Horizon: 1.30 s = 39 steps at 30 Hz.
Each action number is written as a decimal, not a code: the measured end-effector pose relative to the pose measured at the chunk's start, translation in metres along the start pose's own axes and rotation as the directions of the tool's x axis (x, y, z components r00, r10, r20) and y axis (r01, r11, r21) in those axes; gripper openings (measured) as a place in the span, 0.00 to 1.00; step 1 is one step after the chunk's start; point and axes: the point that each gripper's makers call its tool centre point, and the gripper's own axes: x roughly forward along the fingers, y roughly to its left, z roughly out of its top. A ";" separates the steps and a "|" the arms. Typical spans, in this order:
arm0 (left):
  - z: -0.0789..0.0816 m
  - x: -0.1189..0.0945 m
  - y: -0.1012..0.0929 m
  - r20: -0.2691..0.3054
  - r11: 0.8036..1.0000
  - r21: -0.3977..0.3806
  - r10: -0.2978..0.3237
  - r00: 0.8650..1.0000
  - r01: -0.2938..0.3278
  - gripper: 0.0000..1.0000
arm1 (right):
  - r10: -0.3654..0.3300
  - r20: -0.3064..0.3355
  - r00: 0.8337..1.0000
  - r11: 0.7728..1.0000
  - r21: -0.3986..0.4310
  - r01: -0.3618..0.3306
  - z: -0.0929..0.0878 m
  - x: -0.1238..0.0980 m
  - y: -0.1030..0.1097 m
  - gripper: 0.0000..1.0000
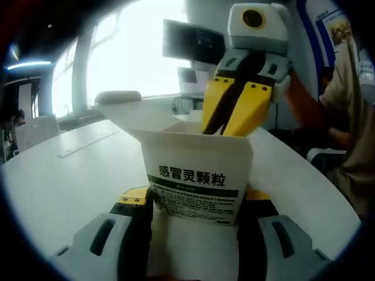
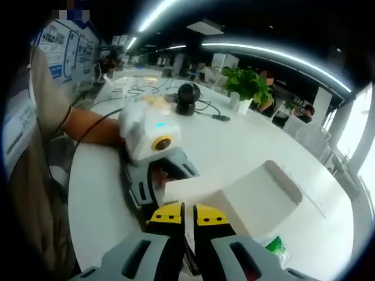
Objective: Take out ganmaoling bag from box put it on table
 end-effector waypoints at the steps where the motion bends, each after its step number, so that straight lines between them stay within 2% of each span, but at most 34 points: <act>1: 0.000 0.000 0.000 0.000 1.000 0.000 0.000 1.000 0.000 0.49 | 0.001 -0.003 1.000 1.000 0.002 -0.001 0.000 0.000 -0.001 0.02; 6: 0.000 0.000 0.000 0.000 1.000 0.000 0.000 1.000 0.000 0.49 | -0.014 -0.009 1.000 1.000 -0.001 0.014 -0.002 0.001 -0.007 0.02; 9: 0.000 0.000 0.000 0.000 1.000 0.000 0.000 1.000 0.000 0.49 | -0.025 -0.034 0.999 1.000 -0.010 0.025 -0.007 0.003 -0.011 0.02; 17: 0.001 0.000 0.000 0.000 1.000 0.001 0.000 1.000 0.000 0.49 | -0.011 -0.054 0.998 1.000 0.021 0.012 -0.015 0.003 -0.018 0.02; 21: 0.001 0.000 0.000 0.000 1.000 0.001 0.000 1.000 0.000 0.49 | 0.027 -0.094 0.995 0.999 0.025 -0.025 -0.020 0.003 -0.017 0.02; 30: 0.001 0.001 0.000 0.000 1.000 0.002 0.000 1.000 0.000 0.49 | 0.092 -0.198 0.976 0.996 0.005 -0.093 -0.031 0.014 -0.015 0.00; 39: 0.001 0.001 0.000 0.001 1.000 0.002 0.000 1.000 0.000 0.49 | 0.084 -0.172 0.982 0.996 -0.008 -0.087 -0.028 0.008 -0.014 0.00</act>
